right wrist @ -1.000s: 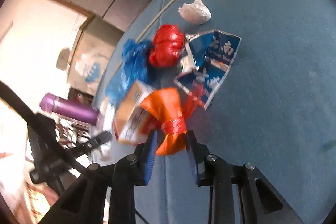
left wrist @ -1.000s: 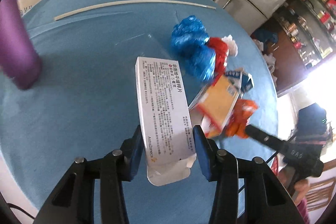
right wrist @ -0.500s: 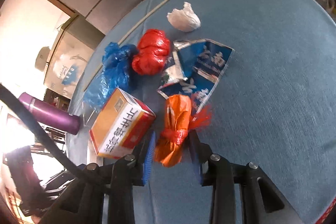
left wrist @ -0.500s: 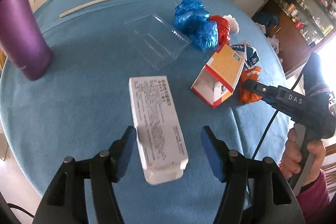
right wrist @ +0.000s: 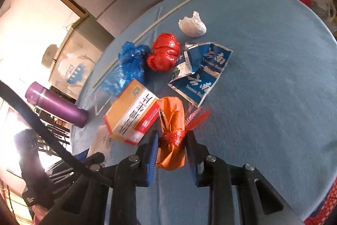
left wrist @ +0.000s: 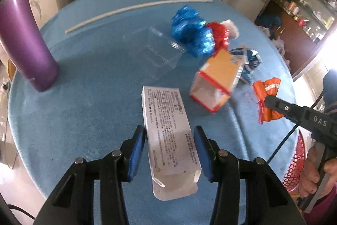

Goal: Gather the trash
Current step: 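Carry the white box with the left gripper while the right gripper carries the orange bag to the basket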

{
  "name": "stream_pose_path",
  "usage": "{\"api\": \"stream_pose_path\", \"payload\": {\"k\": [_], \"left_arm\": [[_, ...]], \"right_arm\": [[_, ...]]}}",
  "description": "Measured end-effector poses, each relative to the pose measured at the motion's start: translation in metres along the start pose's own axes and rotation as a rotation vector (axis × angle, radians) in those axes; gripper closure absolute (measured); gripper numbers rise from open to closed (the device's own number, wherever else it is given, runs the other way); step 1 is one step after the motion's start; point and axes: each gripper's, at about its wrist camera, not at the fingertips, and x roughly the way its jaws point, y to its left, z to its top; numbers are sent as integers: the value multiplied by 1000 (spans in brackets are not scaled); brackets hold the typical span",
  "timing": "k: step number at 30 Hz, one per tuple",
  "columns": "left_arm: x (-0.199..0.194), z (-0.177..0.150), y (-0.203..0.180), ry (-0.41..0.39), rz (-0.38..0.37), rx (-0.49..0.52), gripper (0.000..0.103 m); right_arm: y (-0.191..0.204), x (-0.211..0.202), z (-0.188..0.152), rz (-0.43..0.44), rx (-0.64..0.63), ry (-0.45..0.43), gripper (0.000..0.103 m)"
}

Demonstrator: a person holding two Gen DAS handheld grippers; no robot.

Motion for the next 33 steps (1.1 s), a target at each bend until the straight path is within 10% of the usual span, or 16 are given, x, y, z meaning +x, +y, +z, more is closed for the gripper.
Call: {"api": "stream_pose_path", "payload": {"k": [1,3,11,15,26,30,33], "left_arm": [[-8,-2,-6,-17,4,14,55],[-19,-6,-19,-32,7,51,98],[-23,-12,-45,-37,14,105,88],[-9,-16,-18,27,-26,-32,38],[34,-20,-56,53,88,63,30],[32,-26,-67,6,129,133,56],[25,-31,-68,-3,143,134,56]], "right_arm": [[-2,-7,-4,10,5,-9,75],[-4,-19,-9,22,10,-21,75],[-8,-50,-26,-20,-14,-60,75],[-19,-47,-37,-49,-8,-44,75],[-25,-34,-45,-32,11,-19,75],[-26,-32,-48,-26,14,-11,75],[-23,-33,-49,-20,4,-15,75]]}}
